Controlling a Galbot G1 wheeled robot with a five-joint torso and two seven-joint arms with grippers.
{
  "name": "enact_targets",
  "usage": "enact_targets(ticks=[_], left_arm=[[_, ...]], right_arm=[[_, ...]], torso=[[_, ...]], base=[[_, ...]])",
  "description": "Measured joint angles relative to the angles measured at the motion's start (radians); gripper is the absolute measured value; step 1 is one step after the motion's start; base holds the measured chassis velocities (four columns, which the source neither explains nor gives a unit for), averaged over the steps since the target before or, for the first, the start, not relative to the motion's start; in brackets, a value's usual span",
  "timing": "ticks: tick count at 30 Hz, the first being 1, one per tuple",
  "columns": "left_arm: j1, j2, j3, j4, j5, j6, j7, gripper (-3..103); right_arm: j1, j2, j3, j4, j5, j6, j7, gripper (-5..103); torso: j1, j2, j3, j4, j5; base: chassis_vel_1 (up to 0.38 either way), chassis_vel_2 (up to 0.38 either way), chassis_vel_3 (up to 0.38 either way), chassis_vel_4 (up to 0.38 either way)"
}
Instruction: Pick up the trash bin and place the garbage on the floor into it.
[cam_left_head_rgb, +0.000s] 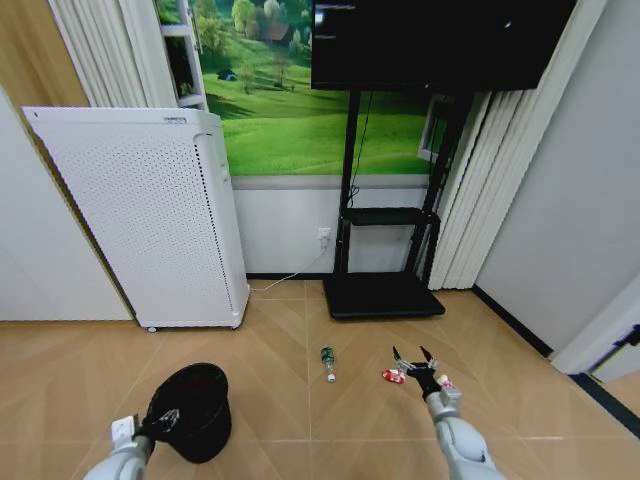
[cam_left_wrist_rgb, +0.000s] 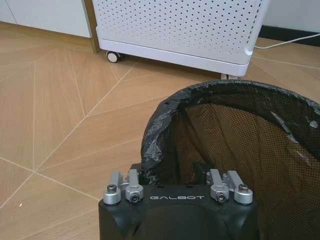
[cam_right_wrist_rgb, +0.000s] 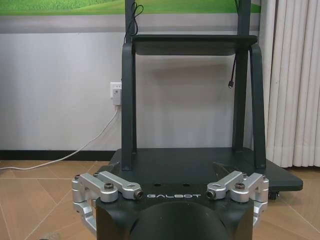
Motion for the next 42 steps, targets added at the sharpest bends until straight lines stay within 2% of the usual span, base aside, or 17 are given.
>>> enact_targets(ticks=[1,2,3,4,5,6,7,9,10,13,17,20,24,28,33,37,42], left_arm=[[0.000,0.000,0.000,0.001,-0.002,0.000,-0.001,57],[-0.001,0.000,0.000,0.001,-0.002,0.000,-0.001,57],[-0.003,0.001,0.000,0.006,-0.004,0.000,-0.005,46],[-0.003,0.001,0.000,0.006,-0.004,0.000,-0.005,46],[-0.006,0.002,0.000,0.007,-0.007,0.000,-0.008,36],[-0.008,0.004,-0.001,0.008,-0.010,0.000,-0.012,30],[-0.008,0.004,-0.001,0.008,-0.010,0.000,-0.012,30],[-0.016,0.007,-0.001,0.008,-0.013,-0.003,-0.014,19],[-0.016,0.007,-0.001,0.008,-0.013,-0.003,-0.014,19],[-0.025,0.005,0.005,0.008,-0.012,-0.022,-0.018,8],[-0.032,0.005,0.011,0.007,-0.012,-0.029,-0.020,8],[-0.044,0.008,0.019,0.010,-0.013,-0.059,-0.006,8],[-0.076,0.015,0.039,0.024,-0.018,-0.124,0.048,7],[-0.101,0.013,0.054,0.032,-0.028,-0.160,0.073,7],[-0.155,0.012,0.081,0.058,-0.029,-0.240,0.119,7],[-0.179,0.017,0.089,0.064,-0.030,-0.255,0.127,7],[-0.230,0.022,0.106,0.079,-0.034,-0.319,0.154,7]], right_arm=[[0.001,0.000,0.000,-0.001,0.000,0.000,0.000,100],[0.001,0.000,0.000,-0.002,0.000,0.000,0.000,100],[0.005,0.000,0.000,-0.007,0.000,0.000,-0.001,100],[0.005,0.000,0.000,-0.007,0.000,0.000,-0.001,100],[0.009,0.000,0.000,-0.013,0.000,0.000,-0.001,100],[0.014,0.000,-0.001,-0.019,-0.001,0.000,-0.001,100],[0.014,0.000,-0.001,-0.019,-0.001,0.000,-0.001,100],[0.024,0.003,-0.005,-0.036,-0.006,0.001,-0.002,100],[0.024,0.003,-0.005,-0.036,-0.006,0.001,-0.002,100],[0.029,0.006,-0.006,-0.052,-0.011,0.004,-0.002,100],[0.030,0.006,-0.006,-0.056,-0.011,0.006,-0.002,100],[0.029,0.006,-0.006,-0.057,-0.011,0.008,-0.001,100],[0.025,0.009,-0.002,-0.055,-0.010,0.008,0.011,100],[0.023,0.012,0.002,-0.054,-0.010,0.008,0.015,100],[0.015,0.016,0.006,-0.046,-0.010,0.007,0.025,100],[0.014,0.018,0.007,-0.043,-0.011,0.006,0.031,100],[-0.004,0.026,-0.001,-0.002,-0.011,-0.026,0.064,100]], torso=[[0.000,0.000,0.000,0.0000,0.0000],[0.000,0.000,0.000,0.0000,0.0000],[0.000,0.000,0.000,0.0000,-0.0001],[0.000,0.000,0.000,0.0000,-0.0001],[0.000,0.000,0.000,0.0000,-0.0001],[0.000,0.000,0.000,0.0000,-0.0001],[0.000,0.000,0.000,0.0000,-0.0001],[0.000,0.000,0.000,0.0000,0.0000],[0.000,0.000,0.000,0.0000,0.0000],[0.000,0.000,0.000,-0.0001,-0.0001],[0.000,0.000,0.000,0.0000,0.0000],[0.000,0.000,0.000,0.0000,-0.0001],[0.000,0.000,0.000,0.0000,-0.0002],[0.000,0.000,0.000,0.0000,-0.0001],[0.000,0.000,0.000,-0.0001,-0.0002],[0.000,0.000,0.000,-0.0001,-0.0001],[0.000,0.000,0.000,-0.0001,-0.0001]], base=[[0.000,0.000,0.000,0.000],[0.000,0.000,0.000,0.000],[0.000,0.000,0.000,0.000],[0.000,0.000,0.000,0.000],[0.000,0.000,0.000,0.000],[0.000,0.000,0.000,0.000],[0.000,0.000,0.000,0.000],[0.000,0.000,0.000,0.000],[0.000,0.000,0.000,0.000],[0.000,0.000,0.000,0.000],[0.000,0.000,0.000,0.000],[0.000,0.000,0.000,0.000],[0.000,0.000,0.000,0.000],[0.000,0.000,0.000,0.000],[0.000,0.000,0.000,0.000],[0.000,0.000,0.000,0.000],[0.000,0.000,0.000,0.000]])
